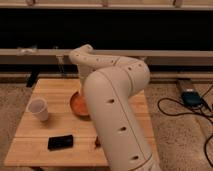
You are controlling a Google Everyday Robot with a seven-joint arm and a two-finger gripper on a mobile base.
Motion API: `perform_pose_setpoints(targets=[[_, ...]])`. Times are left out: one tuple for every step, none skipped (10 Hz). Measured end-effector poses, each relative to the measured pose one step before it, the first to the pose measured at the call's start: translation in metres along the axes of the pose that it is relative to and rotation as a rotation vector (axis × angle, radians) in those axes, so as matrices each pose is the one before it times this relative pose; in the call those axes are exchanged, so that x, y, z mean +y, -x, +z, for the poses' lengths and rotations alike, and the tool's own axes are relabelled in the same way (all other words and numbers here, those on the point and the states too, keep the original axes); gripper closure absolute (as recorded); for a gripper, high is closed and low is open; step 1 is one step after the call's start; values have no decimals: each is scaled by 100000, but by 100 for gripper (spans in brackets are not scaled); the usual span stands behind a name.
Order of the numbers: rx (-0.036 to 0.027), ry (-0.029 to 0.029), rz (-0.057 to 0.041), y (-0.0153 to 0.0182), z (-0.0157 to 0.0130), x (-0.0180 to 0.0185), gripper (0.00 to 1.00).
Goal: Pick up the ceramic bowl
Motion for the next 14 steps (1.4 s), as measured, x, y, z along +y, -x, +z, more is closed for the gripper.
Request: perform_pose_setpoints(targets=[[-1035,550,1278,-502,453,-598,20],[-789,746,1249,-542,792,-484,20],[-375,1208,1092,-480,1139,-151,20],[-144,950,936,-344,791,-216,20],[-263,657,1106,-253,601,-449,20],[98,777,1131,-250,651,-360,20],[125,589,512,-98,357,-53,20],[198,707,476,-54,349,17,20],[751,951,970,-138,590,-253,20],[636,585,381,-123,340,-164,20],[745,585,249,-168,358,-78,20],[642,679,398,-211,348,-109,24],[547,751,286,-290,252,-125,35],[109,684,80,-184,27,-32,45]])
